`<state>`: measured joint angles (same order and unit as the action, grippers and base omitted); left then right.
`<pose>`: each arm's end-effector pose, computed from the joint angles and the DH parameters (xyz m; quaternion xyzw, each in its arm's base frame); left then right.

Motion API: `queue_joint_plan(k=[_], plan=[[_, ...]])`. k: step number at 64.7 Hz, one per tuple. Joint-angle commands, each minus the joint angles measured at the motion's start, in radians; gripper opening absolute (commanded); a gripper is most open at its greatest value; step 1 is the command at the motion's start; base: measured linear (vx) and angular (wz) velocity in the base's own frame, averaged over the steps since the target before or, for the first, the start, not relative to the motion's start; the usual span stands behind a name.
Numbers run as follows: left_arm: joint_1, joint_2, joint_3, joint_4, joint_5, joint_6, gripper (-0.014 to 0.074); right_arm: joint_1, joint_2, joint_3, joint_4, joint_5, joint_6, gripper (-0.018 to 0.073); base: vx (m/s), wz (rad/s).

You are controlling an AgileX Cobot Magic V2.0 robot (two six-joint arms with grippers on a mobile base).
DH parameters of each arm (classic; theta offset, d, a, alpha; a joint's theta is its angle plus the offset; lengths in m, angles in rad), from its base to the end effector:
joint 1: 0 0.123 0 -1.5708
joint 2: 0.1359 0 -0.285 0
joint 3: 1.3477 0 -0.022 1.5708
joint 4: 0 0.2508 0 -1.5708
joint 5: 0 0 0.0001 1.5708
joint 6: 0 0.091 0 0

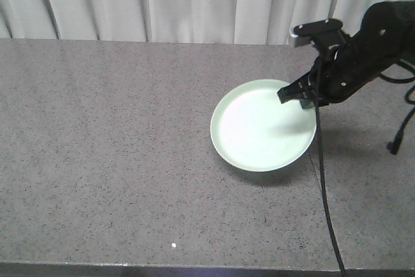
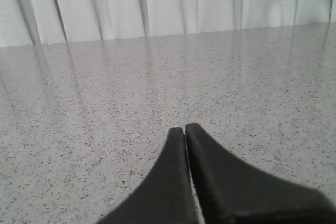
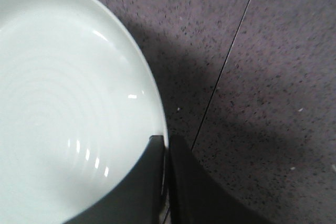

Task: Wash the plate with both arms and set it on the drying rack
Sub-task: 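Lift the pale green plate upright with the right gripper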

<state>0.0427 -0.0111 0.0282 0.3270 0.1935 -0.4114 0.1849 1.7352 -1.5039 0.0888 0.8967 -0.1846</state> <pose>0.0558 0.0080 0.1876 -0.0700 0.7427 0.0073 0.6659 0.3740 0.0764 0.3027 -0.1598 0.9510 0.0408 0.2616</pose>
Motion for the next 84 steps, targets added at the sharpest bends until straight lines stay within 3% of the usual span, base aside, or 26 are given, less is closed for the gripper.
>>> queue_joint_plan(k=[1,12,34,59,84], plan=[[0.001,-0.015,-0.027,0.004,-0.069,0.0,-0.0006,-0.025,-0.148,-0.018,0.057,-0.034,-0.038,-0.0001,0.0,0.0],[0.001,-0.015,-0.027,0.004,-0.069,0.0,-0.0006,-0.092,-0.34,0.074,0.193,-0.042,-0.131,-0.0001,0.0,0.0],[0.001,-0.015,-0.027,0.004,-0.069,0.0,-0.0006,-0.221,-0.797,0.509,0.323,-0.123,-0.252,-0.0001,0.0,0.0],[0.001,-0.015,-0.027,0.004,-0.069,0.0,-0.0006,-0.227,-1.223,0.963,0.372,-0.35,-0.289,-0.0001,0.0,0.0],[0.001,-0.015,-0.027,0.004,-0.069,0.0,-0.0006,-0.227,-1.298,1.002,0.369,-0.365,-0.288,-0.0001,0.0,0.0]])
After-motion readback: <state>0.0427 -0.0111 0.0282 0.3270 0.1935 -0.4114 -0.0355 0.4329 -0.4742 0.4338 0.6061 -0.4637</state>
